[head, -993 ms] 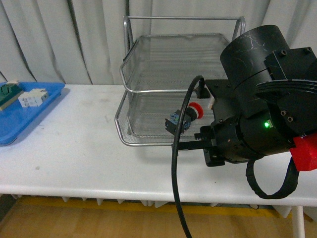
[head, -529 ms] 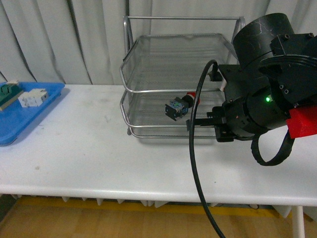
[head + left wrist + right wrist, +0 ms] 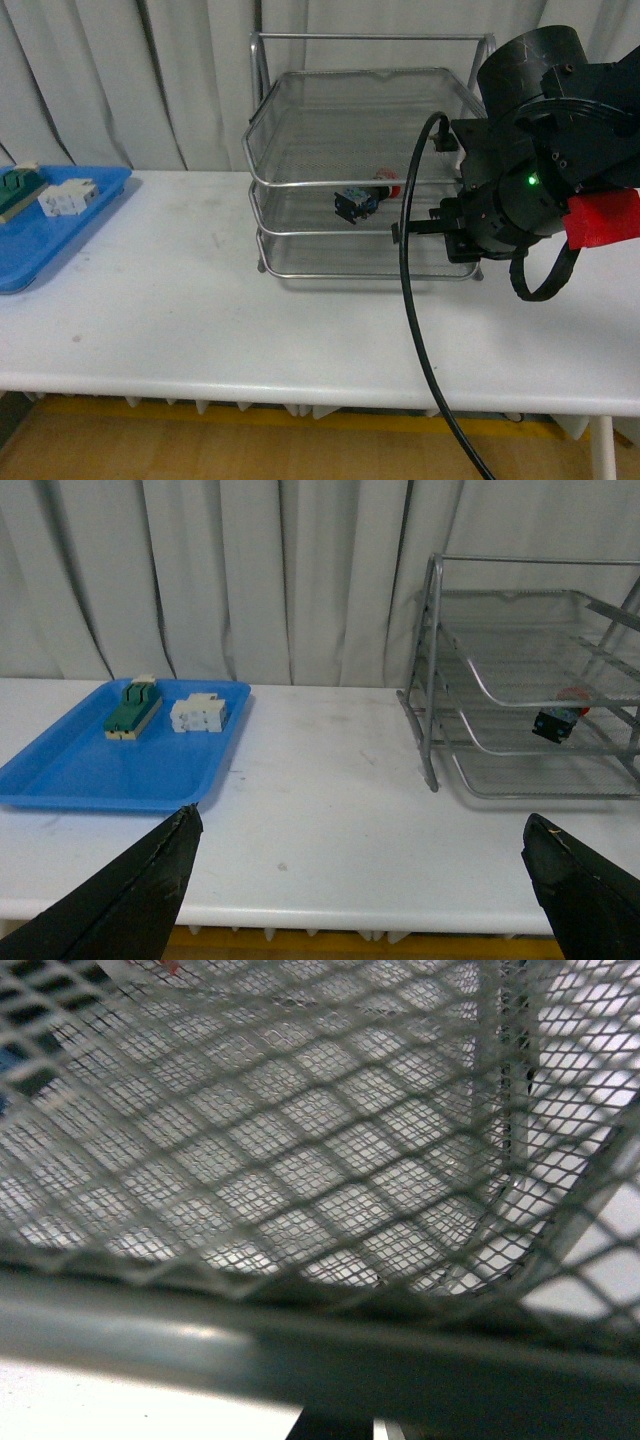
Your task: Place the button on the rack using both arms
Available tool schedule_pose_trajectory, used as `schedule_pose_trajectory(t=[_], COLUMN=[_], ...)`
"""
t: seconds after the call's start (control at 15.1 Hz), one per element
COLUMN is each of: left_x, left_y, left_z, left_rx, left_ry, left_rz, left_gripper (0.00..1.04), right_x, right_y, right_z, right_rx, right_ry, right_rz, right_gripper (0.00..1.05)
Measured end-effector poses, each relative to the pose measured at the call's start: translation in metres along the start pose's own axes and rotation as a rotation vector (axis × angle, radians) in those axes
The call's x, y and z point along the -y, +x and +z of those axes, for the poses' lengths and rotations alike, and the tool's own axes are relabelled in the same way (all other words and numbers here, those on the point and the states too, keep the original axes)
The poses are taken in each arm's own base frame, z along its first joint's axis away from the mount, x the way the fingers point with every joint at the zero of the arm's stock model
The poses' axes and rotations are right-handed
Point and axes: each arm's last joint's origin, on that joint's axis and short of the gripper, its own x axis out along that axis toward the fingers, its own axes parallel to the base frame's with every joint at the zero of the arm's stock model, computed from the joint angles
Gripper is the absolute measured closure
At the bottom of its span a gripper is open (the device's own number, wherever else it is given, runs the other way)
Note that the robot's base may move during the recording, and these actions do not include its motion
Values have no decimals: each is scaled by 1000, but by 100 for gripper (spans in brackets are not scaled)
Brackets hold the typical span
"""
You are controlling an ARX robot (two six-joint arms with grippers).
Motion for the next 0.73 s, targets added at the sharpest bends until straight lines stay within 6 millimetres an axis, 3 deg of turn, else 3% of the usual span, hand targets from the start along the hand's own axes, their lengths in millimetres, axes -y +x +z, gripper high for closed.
schedule_pose_trajectory(t=[0.33,0.6,0.73], left_x=[0,0,0], left_y=[0,0,0], left_z=[0,0,0], left_rx=[0,0,0], left_ry=[0,0,0], left_rz=[0,0,0], left_gripper=[7,7,7], right_x=[4,5,10], right_y=[-1,-48,-78], right_z=[-4,-16,-33], right_rx=[5,48,83], right_ry=[12,52,97], right_rz=[1,96,165], right_gripper=[103,103,103])
